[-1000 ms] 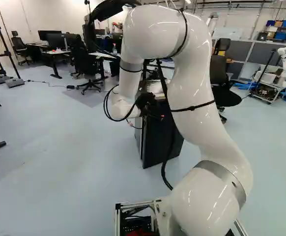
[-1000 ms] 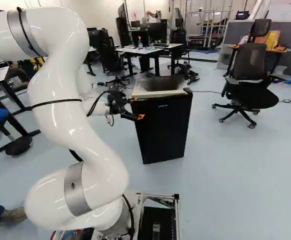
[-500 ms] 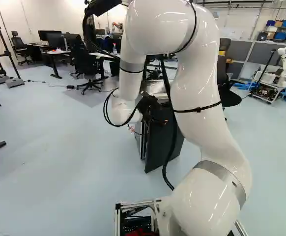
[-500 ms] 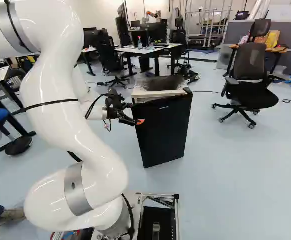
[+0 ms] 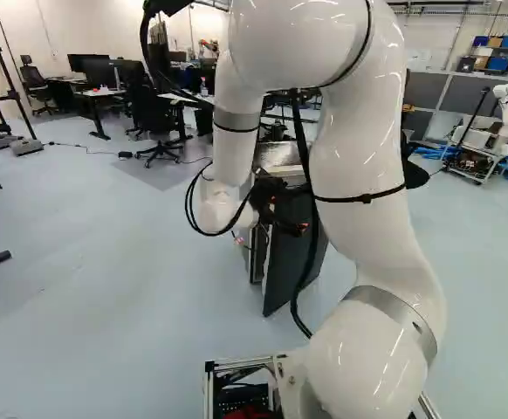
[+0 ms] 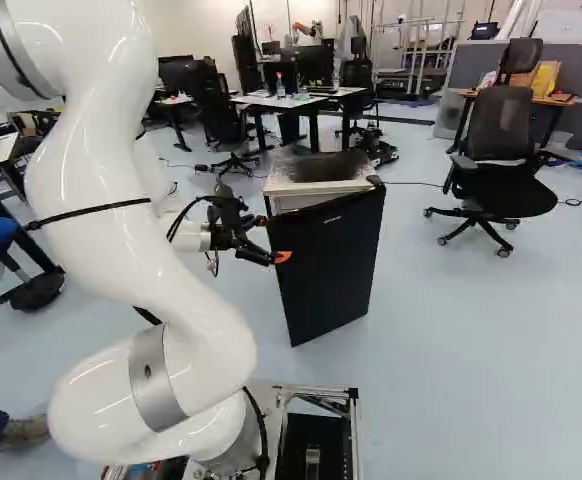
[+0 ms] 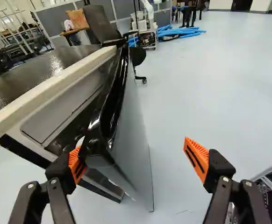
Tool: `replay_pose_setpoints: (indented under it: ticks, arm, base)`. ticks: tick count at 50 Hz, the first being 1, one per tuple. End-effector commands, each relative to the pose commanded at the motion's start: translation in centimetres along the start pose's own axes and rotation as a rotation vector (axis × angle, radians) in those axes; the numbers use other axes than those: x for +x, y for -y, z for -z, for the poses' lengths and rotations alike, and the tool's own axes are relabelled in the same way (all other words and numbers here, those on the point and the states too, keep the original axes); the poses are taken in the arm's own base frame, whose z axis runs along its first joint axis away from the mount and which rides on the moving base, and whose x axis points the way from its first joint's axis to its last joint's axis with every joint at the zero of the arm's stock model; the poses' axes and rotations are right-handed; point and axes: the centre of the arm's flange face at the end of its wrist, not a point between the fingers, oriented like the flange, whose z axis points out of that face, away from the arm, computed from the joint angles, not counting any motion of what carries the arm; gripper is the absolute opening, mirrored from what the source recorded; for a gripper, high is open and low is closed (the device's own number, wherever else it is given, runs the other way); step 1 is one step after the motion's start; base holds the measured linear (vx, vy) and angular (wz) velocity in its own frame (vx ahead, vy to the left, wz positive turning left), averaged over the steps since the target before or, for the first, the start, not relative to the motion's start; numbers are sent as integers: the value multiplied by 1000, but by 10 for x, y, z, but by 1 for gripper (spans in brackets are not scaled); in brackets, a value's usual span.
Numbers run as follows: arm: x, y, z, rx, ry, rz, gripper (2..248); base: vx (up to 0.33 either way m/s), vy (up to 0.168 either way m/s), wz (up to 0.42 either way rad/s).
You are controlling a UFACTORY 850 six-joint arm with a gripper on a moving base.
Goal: Grab a drink from the fridge
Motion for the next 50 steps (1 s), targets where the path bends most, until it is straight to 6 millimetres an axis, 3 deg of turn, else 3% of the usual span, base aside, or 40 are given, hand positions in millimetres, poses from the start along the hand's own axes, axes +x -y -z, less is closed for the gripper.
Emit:
replay_pose_setpoints:
  ticks: [50]
  arm:
    - [17,-81,-3,-203,-132,25,247]
  base:
    - [0,0,0]
